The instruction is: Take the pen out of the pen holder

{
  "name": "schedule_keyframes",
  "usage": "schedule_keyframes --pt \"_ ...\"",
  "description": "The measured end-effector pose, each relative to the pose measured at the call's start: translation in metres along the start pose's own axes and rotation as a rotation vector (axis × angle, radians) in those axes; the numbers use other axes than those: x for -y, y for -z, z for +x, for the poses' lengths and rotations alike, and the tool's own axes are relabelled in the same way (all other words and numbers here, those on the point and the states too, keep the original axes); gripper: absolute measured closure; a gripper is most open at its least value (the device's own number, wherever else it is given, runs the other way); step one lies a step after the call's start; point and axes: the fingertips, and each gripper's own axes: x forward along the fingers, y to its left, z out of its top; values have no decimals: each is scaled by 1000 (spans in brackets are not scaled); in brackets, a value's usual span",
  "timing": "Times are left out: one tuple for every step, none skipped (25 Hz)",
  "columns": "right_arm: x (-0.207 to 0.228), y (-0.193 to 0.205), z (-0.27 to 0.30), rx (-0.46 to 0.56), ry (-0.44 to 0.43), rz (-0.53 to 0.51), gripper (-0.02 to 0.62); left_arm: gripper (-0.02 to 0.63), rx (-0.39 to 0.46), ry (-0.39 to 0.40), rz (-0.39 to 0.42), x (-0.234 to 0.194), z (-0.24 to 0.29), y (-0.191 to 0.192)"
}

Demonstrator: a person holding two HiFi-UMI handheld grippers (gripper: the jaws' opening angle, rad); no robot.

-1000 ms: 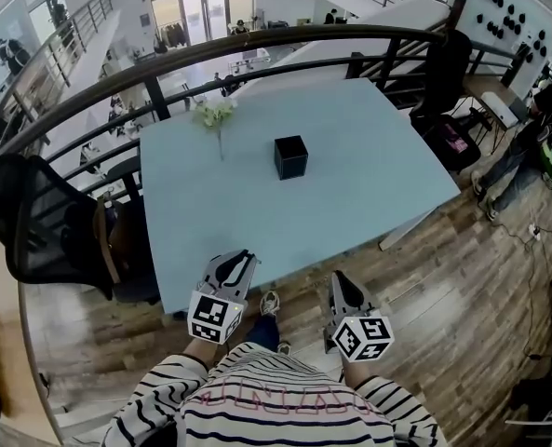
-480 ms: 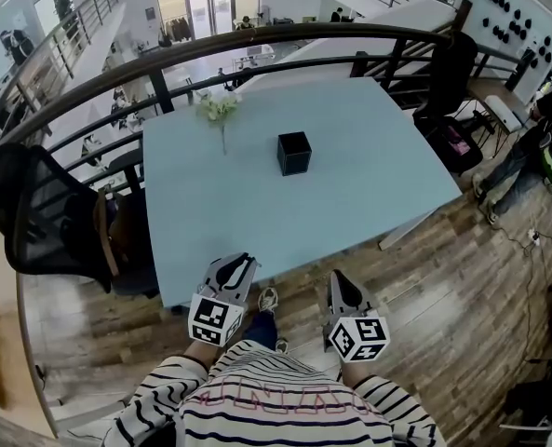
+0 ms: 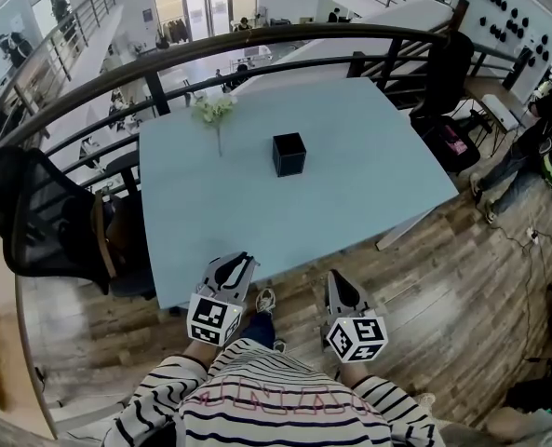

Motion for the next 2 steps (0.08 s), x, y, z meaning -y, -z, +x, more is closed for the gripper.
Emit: schedule_keyframes --pt "0 0 0 1 -1 0 568 535 1 0 0 1 0 0" --pt "0 0 -1 2 -2 0 568 535 2 0 1 2 0 0"
